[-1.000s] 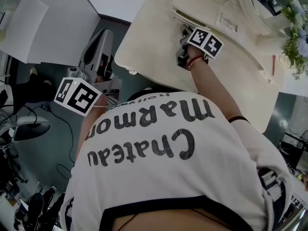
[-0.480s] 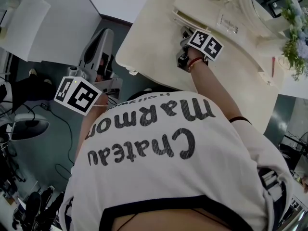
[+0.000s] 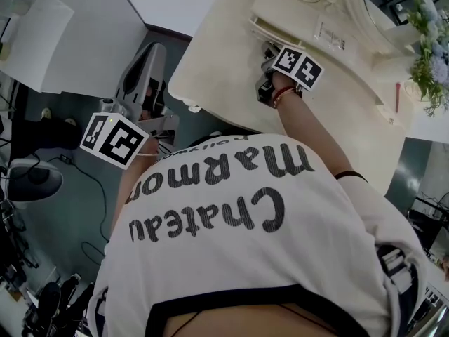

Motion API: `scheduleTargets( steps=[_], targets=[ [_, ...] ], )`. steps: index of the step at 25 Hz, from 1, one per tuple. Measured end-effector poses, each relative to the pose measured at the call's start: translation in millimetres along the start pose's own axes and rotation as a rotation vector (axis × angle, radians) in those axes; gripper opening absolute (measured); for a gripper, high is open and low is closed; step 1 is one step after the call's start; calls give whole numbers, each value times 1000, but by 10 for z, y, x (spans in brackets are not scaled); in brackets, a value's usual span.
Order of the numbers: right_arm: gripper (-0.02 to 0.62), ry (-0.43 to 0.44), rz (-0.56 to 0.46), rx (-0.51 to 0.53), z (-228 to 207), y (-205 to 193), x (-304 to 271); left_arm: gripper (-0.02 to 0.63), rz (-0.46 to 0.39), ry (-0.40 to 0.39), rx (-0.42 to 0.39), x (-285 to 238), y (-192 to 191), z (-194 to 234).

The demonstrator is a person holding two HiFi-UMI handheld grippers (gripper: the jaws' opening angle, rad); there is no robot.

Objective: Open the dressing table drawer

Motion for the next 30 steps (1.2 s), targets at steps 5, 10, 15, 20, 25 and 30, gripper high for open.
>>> scheduleTargets(
  steps=[5,10,15,20,25,30],
  targets=[
    [103,2,4,1,-7,-5,4,23,0,1,1,-7,-9,-7],
    [103,1,5,4,-13,-6,2,23,-4,-1,-2,-16,-9,-13],
    [103,0,10,-2,1,-30,20,23,0,-5,-2,-27,-12,-29],
    [103,6,18,1,20,-53,44,23,2,-11,-1,-36,-10,-47],
    [103,8,22,9,43,-90,61,23,6,-11,7,-23,-18,-28],
    [103,13,25,13,24,-90,74,23,7,-9,7,-41,-46,-35]
  ],
)
Point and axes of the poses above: the fingertips, and each gripper's own axes: x backward along the fingers, z to its left, y out of its top, the point moved 1 cm from there along x, backward along the fingers, and after that the axes turned 5 degrees about -z, right-handed, at the moved point
